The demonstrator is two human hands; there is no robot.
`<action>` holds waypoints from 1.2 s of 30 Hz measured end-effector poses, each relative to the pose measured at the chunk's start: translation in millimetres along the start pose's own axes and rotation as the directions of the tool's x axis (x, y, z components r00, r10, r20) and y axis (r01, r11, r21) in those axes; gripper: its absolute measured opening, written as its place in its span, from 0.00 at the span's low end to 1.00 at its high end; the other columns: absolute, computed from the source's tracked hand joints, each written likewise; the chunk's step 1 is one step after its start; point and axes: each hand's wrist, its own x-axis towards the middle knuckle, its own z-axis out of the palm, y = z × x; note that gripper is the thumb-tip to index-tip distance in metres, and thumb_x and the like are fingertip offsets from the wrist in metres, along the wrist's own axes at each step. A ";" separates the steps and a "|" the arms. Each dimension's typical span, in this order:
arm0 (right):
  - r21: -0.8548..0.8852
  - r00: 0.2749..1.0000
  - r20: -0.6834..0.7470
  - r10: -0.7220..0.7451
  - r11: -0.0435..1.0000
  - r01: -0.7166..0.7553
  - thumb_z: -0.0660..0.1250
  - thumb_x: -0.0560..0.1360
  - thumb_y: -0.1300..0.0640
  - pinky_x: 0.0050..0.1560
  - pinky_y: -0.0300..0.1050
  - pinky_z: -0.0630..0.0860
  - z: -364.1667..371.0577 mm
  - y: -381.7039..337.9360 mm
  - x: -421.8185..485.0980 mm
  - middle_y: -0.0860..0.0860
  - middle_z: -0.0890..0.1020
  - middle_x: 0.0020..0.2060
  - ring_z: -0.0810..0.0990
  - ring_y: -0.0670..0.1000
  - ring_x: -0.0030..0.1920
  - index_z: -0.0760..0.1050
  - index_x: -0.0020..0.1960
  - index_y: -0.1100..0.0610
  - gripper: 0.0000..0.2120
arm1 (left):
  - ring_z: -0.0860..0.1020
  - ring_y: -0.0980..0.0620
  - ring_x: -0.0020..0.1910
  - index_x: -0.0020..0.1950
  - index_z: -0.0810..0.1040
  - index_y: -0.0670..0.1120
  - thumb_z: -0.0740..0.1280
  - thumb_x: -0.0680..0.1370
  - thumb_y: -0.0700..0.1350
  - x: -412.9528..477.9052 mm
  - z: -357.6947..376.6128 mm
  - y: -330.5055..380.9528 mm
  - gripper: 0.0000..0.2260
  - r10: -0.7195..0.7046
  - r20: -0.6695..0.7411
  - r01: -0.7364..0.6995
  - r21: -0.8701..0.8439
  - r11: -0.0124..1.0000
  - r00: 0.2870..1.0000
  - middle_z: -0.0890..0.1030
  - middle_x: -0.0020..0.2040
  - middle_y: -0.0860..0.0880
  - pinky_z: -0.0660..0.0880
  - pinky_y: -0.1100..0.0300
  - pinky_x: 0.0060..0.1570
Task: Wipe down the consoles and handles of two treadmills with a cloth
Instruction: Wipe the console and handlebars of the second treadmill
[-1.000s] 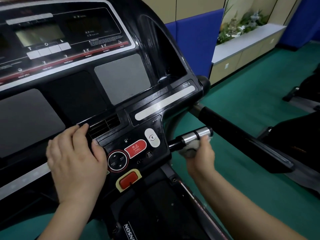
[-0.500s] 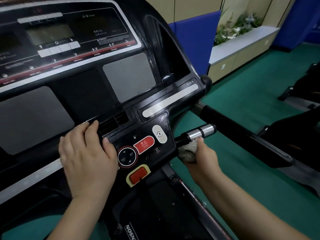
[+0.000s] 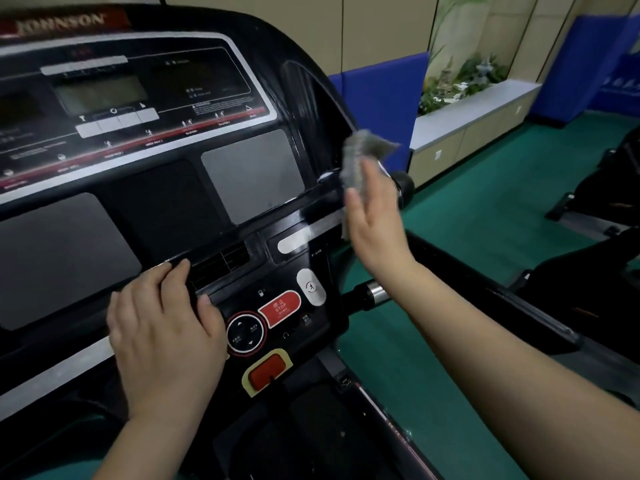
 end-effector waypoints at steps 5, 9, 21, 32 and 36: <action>-0.293 0.869 0.350 -0.351 0.840 0.457 0.54 0.78 0.47 0.66 0.54 0.67 43.8 9.7 11.6 0.55 0.73 0.67 0.71 0.57 0.66 0.73 0.67 0.54 0.22 | 0.65 0.38 0.65 0.63 0.73 0.44 0.67 0.74 0.42 8.4 -4.6 10.2 0.18 -0.140 0.053 0.141 -0.034 0.989 0.989 0.73 0.61 0.42 0.62 0.37 0.67; -0.213 0.812 0.404 -0.422 0.820 0.532 0.56 0.78 0.52 0.70 0.51 0.65 17.8 52.9 36.6 0.55 0.72 0.68 0.69 0.58 0.68 0.71 0.69 0.54 0.21 | 0.66 0.39 0.64 0.60 0.76 0.45 0.65 0.75 0.44 20.0 3.2 34.3 0.14 -0.172 0.013 0.172 -0.013 0.985 0.985 0.74 0.61 0.44 0.62 0.39 0.66; -0.201 0.969 0.150 -0.198 0.953 0.226 0.55 0.81 0.55 0.66 0.49 0.67 -27.7 143.4 113.4 0.54 0.71 0.67 0.70 0.56 0.66 0.66 0.73 0.53 0.20 | 0.70 0.35 0.55 0.56 0.77 0.44 0.57 0.74 0.52 30.0 33.8 57.8 0.18 -0.237 -0.138 0.257 0.148 0.955 0.962 0.76 0.52 0.41 0.64 0.39 0.60; -0.177 0.955 0.185 -0.230 0.949 0.263 0.52 0.82 0.53 0.56 0.47 0.69 -10.7 116.3 144.5 0.54 0.70 0.65 0.71 0.54 0.62 0.60 0.75 0.54 0.22 | 0.69 0.37 0.54 0.57 0.77 0.43 0.58 0.74 0.51 29.2 37.2 58.7 0.17 -0.236 -0.150 0.258 0.151 0.954 0.960 0.75 0.51 0.41 0.64 0.39 0.60; -0.165 0.937 0.201 -0.285 0.933 0.319 0.51 0.82 0.53 0.53 0.44 0.68 9.7 92.2 181.4 0.56 0.68 0.65 0.71 0.54 0.61 0.58 0.76 0.54 0.23 | 0.69 0.39 0.54 0.56 0.76 0.43 0.58 0.74 0.50 29.3 35.5 58.9 0.17 -0.231 -0.141 0.252 0.154 0.955 0.963 0.74 0.50 0.42 0.64 0.40 0.60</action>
